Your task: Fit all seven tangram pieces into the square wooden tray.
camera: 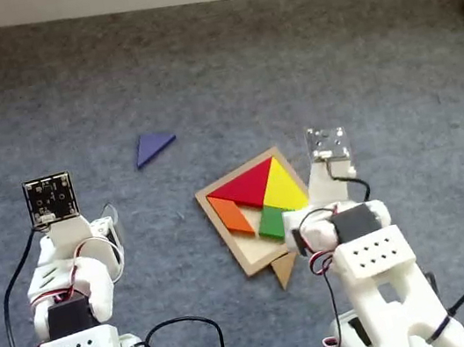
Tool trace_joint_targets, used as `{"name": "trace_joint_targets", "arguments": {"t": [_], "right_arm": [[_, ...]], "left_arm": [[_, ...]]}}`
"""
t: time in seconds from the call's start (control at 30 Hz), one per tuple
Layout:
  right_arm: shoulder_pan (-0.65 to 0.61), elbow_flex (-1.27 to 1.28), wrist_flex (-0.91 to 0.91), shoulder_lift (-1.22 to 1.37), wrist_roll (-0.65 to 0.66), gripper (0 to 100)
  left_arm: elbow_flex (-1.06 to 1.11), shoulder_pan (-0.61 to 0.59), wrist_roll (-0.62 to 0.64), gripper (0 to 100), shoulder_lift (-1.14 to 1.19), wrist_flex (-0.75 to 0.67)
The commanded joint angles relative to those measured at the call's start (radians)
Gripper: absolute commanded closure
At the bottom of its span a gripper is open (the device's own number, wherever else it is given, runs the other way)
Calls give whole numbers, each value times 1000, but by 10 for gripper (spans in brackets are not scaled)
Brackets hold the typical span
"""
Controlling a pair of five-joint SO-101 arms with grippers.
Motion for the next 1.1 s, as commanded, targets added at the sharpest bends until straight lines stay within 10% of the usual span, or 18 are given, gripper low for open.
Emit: {"name": "trace_joint_targets", "arguments": {"t": [0.0, 0.3, 1.07], "right_arm": [[-110, -12, 24, -30, -80, 806], [-282, 10, -25, 116, -132, 804], [-159, 10, -272, 390, -117, 905]], "left_arm": [[-8, -7, -6, 810, -15, -15], [-8, -8, -6, 810, -15, -15], [-8, -4, -8, 810, -15, -15]]}}
